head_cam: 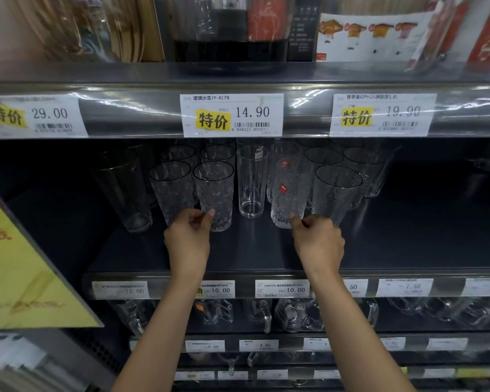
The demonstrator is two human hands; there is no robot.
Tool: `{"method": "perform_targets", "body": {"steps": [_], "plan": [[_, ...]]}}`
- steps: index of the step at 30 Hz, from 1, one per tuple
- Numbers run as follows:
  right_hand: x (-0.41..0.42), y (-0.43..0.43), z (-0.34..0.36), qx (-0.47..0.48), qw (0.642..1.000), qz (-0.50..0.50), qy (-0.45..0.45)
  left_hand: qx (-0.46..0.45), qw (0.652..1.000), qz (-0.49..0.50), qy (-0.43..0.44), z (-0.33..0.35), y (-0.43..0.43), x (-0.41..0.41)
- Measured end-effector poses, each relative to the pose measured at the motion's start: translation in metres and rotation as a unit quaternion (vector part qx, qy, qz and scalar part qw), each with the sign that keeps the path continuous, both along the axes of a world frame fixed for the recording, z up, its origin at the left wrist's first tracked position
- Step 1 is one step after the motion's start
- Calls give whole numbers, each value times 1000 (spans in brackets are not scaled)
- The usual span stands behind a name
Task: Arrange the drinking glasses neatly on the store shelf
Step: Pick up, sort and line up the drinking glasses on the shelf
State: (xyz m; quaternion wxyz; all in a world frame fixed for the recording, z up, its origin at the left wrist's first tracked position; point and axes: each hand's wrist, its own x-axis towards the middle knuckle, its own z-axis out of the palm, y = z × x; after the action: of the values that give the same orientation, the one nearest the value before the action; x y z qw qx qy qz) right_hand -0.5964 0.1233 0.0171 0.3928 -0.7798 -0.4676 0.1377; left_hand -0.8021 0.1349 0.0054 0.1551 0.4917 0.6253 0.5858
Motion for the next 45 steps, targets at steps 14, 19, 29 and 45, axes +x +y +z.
{"method": "perform_targets", "body": {"steps": [14,19,29,45], "plan": [[1,-10,10,-15,1000,17,-8,-7,1000,-12,-27,2,-2,0],[15,-34,17,1,997,81,16,4,996,-70,-50,18,-24,6],[67,-149,17,145,968,76,188,-58,958,-251,-125,26,-86,68],[215,-301,17,189,964,-112,148,-65,858,-493,-129,32,-167,237]]}}
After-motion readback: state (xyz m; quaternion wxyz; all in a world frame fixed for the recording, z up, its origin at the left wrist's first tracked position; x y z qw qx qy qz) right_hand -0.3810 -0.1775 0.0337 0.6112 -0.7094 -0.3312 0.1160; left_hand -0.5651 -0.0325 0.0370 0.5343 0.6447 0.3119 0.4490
